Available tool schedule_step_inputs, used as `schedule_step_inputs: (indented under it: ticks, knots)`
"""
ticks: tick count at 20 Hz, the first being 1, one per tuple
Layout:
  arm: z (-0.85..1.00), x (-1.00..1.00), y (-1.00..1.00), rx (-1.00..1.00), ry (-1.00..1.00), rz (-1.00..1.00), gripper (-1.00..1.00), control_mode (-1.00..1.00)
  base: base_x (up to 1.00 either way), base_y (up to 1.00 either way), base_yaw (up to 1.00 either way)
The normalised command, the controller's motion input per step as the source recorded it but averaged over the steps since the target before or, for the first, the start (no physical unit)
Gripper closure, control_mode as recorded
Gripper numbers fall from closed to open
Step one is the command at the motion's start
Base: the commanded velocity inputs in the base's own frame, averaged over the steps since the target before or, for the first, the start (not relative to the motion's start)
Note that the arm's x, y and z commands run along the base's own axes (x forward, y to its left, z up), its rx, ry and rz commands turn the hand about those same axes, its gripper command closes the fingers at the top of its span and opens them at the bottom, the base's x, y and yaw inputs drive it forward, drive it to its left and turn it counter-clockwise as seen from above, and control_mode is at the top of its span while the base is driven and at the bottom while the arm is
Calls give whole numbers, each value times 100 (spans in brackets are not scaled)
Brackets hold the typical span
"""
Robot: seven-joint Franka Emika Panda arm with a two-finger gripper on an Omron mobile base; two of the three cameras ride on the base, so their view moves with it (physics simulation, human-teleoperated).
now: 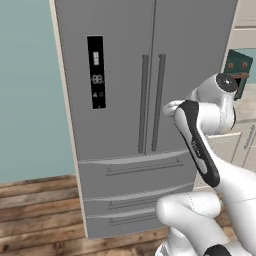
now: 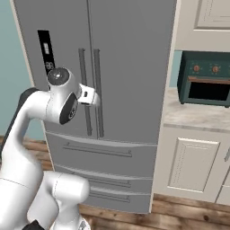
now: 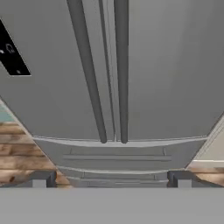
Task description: There is a bowl on the dining counter. Grab a lemon wedge from the fridge and place it in the bowl. Then get the liquor bottle and glass cup from the cabinet and place them next to the bowl.
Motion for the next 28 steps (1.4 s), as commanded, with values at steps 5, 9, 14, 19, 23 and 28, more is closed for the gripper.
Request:
schedule_step_inputs:
  ticks: [5,9,14,19,23,28]
  knots:
    - [0,5,-2,7,-40,-8,-100,-100,0,0,0]
    - [5,28,0,5,-18,-8,-100,-100,0,0,0]
    - [10,29,-5,2,-2,-6,-100,-100,0,0,0]
    - [22,12,-26,0,2,-7,-100,-100,0,0,0]
    - [2,0,-4,0,0,-2,-100,-100,0,0,0]
    - [8,2,1,-1,20,-2,-100,-100,0,0,0]
